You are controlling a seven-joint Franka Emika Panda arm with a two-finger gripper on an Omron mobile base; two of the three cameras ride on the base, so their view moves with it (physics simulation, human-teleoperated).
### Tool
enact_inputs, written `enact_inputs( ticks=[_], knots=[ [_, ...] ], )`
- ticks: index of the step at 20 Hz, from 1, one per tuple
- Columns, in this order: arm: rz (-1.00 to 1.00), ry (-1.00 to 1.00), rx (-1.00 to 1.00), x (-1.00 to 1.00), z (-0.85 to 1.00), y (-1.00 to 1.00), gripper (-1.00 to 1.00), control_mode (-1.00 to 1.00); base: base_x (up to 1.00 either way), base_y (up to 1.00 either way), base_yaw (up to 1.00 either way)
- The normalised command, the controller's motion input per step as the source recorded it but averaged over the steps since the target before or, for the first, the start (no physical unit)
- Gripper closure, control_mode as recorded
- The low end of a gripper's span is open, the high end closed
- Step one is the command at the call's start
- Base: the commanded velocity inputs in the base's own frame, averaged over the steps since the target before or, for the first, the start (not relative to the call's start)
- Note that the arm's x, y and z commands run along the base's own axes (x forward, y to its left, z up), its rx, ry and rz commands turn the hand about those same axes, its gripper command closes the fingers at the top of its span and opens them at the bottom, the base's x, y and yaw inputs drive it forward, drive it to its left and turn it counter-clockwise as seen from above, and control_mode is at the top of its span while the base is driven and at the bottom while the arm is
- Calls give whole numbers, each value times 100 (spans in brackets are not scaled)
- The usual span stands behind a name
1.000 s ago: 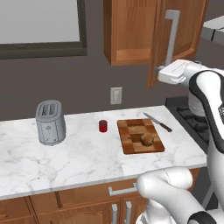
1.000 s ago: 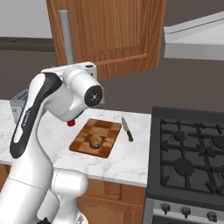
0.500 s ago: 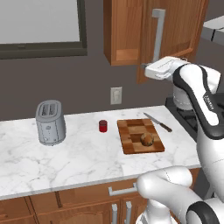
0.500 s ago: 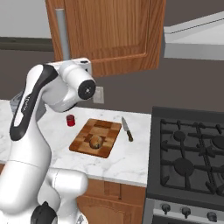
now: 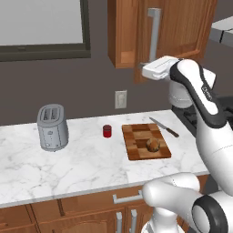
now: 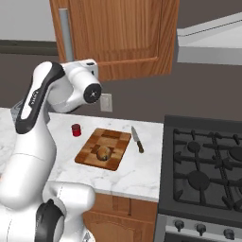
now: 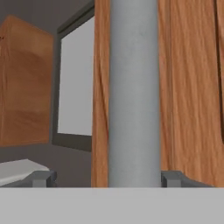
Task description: Pick the bread, place it on the cutting board, pick the jam, place it on the counter, and close the cabinet.
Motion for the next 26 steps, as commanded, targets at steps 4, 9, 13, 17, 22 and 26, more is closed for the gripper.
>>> enact_inputs(
  ticks=[4,9,13,17,22,26],
  knots=[
    [0,-3,0,37,0,9,-100,-100,0,0,0],
    [0,-2,0,33,0,8,-100,-100,0,0,0],
    [0,-2,0,31,0,8,-100,-100,0,0,0],
    [0,-2,0,31,0,2,-100,-100,0,0,0],
    [-1,-2,0,38,0,5,-100,-100,0,0,0],
    [-4,-1,0,42,0,6,-100,-100,0,0,0]
  ],
)
